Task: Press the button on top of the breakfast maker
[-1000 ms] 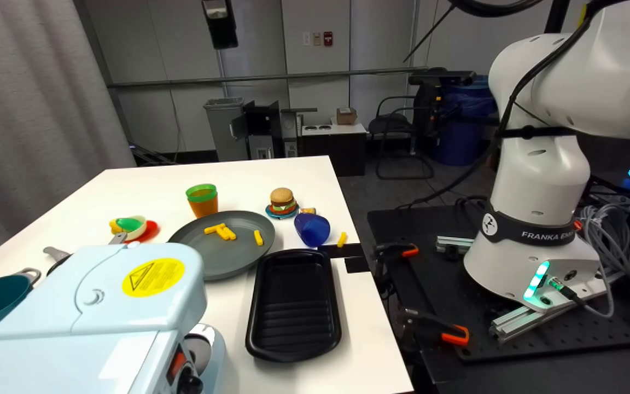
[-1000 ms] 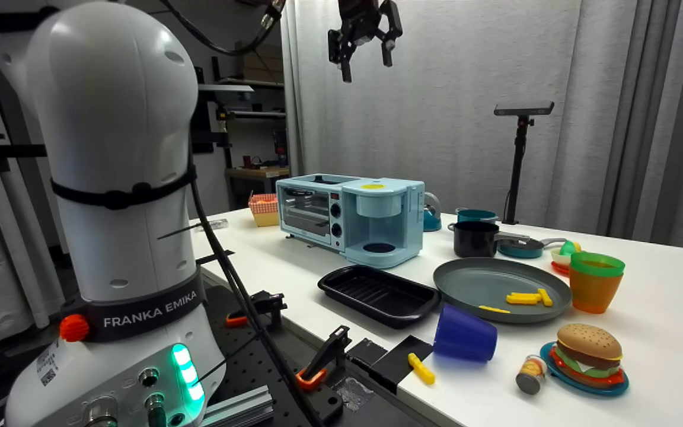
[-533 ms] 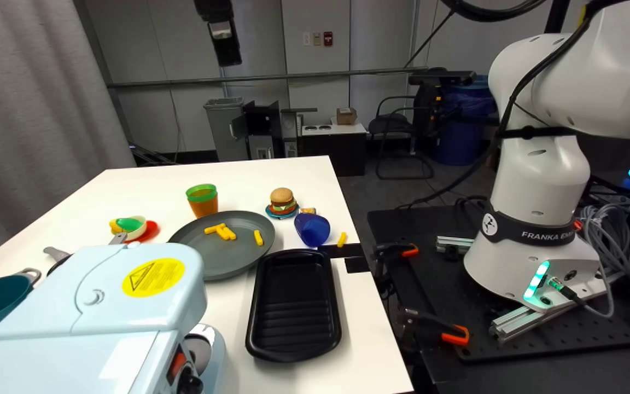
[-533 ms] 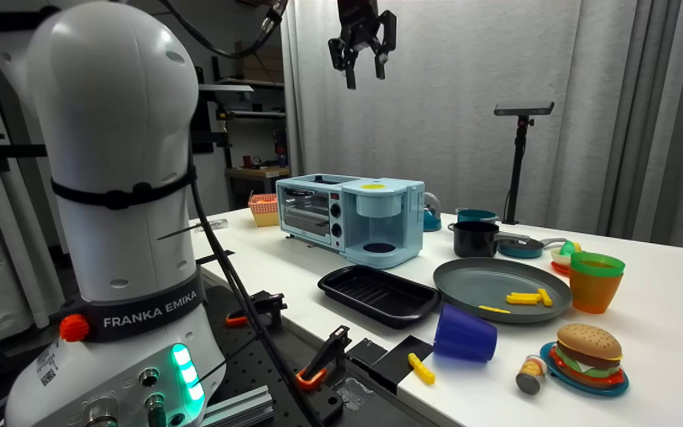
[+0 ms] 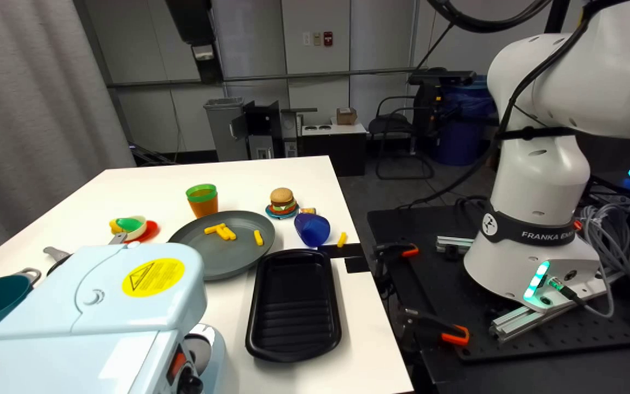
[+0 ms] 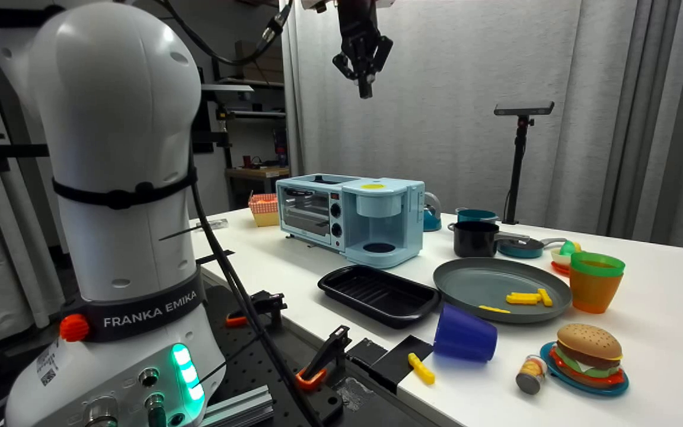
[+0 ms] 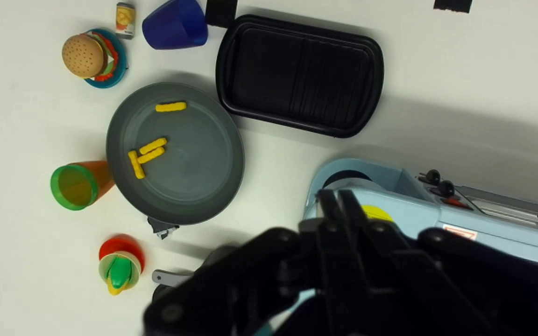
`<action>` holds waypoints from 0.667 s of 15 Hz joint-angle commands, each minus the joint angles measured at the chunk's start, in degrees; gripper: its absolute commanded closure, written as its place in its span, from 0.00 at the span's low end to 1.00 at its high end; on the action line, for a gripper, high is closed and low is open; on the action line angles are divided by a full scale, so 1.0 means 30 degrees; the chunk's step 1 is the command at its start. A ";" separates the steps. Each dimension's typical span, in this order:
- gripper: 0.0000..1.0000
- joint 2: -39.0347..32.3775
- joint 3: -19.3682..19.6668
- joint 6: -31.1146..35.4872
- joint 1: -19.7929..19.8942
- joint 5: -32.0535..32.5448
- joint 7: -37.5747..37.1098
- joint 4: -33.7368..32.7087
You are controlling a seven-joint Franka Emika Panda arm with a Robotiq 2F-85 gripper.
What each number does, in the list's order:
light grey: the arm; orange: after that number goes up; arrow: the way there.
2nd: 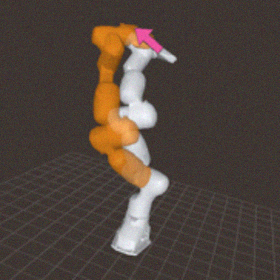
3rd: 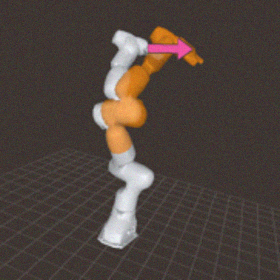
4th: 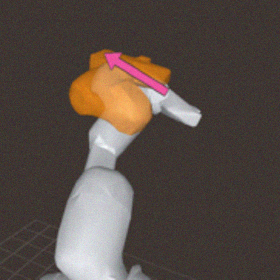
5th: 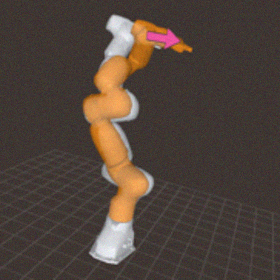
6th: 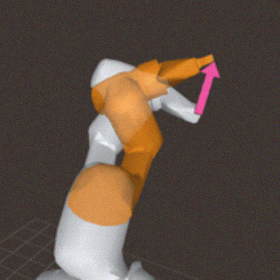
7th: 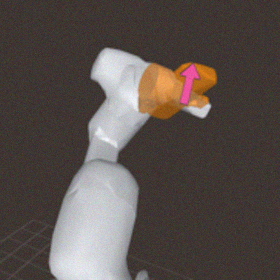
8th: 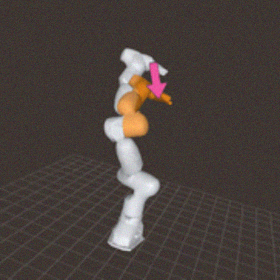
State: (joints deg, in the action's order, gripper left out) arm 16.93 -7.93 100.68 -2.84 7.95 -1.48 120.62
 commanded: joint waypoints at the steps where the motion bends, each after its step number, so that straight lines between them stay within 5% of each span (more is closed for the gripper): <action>1: 1.00 -0.0648 0.0207 0.0979 -0.0425 -0.0425 -0.0055 -0.0234; 10: 1.00 -0.2632 -0.0010 0.3406 -0.0868 -0.0710 -0.0030 -0.0838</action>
State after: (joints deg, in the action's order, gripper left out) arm 11.38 -8.27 109.16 -4.52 7.09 -1.48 120.05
